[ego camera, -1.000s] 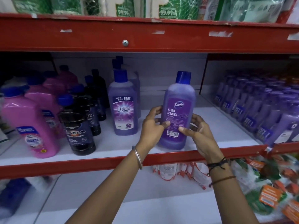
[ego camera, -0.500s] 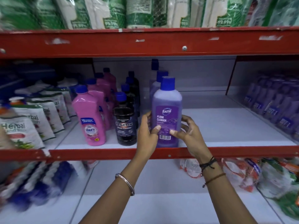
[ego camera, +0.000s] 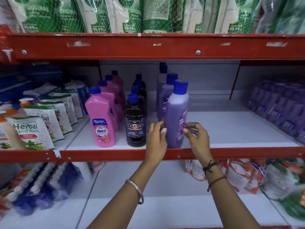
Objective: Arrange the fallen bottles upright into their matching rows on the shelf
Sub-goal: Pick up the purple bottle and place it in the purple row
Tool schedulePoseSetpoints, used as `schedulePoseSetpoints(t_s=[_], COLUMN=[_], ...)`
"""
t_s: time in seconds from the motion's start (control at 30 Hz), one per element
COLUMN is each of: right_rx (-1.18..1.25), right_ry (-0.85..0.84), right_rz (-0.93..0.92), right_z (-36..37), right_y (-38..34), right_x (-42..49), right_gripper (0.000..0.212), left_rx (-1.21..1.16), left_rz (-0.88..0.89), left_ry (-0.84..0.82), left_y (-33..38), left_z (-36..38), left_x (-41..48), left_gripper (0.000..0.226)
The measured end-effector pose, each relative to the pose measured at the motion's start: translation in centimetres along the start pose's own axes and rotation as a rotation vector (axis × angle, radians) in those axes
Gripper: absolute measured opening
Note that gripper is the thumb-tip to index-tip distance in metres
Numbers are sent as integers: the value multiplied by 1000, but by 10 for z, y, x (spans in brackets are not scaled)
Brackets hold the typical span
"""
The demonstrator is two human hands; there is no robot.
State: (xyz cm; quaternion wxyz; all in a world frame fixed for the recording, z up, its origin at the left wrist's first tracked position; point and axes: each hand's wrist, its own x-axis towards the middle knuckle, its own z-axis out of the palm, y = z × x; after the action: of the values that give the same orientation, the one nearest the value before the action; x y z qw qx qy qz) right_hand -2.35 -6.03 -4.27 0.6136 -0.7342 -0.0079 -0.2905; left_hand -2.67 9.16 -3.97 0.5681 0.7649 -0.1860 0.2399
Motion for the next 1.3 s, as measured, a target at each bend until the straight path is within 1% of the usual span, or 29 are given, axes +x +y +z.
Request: schedulePoseSetpoints(t_s=[0.03,0.07,0.13,0.2,0.27,0.37,0.4,0.5,0.57,0.67,0.73,0.8,0.87,0.93,1.07,1.17,1.3], right_rx=[-20,-25,30,109,134,138,142,128,116,160,170,178,219,274,357,338,314], right_ry=[-23,-57,-131,-174,-212,-276,-277,-266,-249,-169,-145,-124,-93,-73,-87,-93,-114], right_rz=[4,12,34,56,66,63,63,49,35,45,59,66,69,86,169,188,167], right_z=[0,-1,-2,-4,-6,-4,-4,-5,-6,-8,-9,-9,-8,-8,-8,-11,-17], right_y=[1,3,1,-4,-10,-16,-16,-16,-14,-12,-10,-9,-10,-12,-19,-23,-26], right_x=[-1,-2,-6,-10,-10,-8,-6,0,3,9,13,14,12,6,1,-4,-14], right_gripper=[16,25,46,58,58,51,48,41,35,34,29,26,27,33,43,46,47], left_rx=[-34,-65,-100,-119,-136,-106,-84,-29,-5,-5,-8,-21,-46,-54,-78,-53,-25], left_rz=[3,-10,-56,-95,-140,-210,-228,-249,-228,-181,-150,-146,-149,-166,-175,-161,-172], left_ry=[2,-3,-16,-45,-99,-137,-155,-200,-213,-215,-201,-179,-165,-189,-266,-291,-331], left_y=[-1,-2,-2,-1,-3,-6,-6,-1,-1,-1,2,5,12,20,33,33,39], left_z=[-2,-3,-5,-5,-3,-1,0,0,-1,-1,-2,-5,-11,-14,-15,-17,-22], left_x=[0,2,4,6,8,15,17,20,20,16,11,9,8,8,3,-2,-11], left_gripper=[28,25,30,37,52,88,96,106,102,80,66,57,50,53,66,77,78])
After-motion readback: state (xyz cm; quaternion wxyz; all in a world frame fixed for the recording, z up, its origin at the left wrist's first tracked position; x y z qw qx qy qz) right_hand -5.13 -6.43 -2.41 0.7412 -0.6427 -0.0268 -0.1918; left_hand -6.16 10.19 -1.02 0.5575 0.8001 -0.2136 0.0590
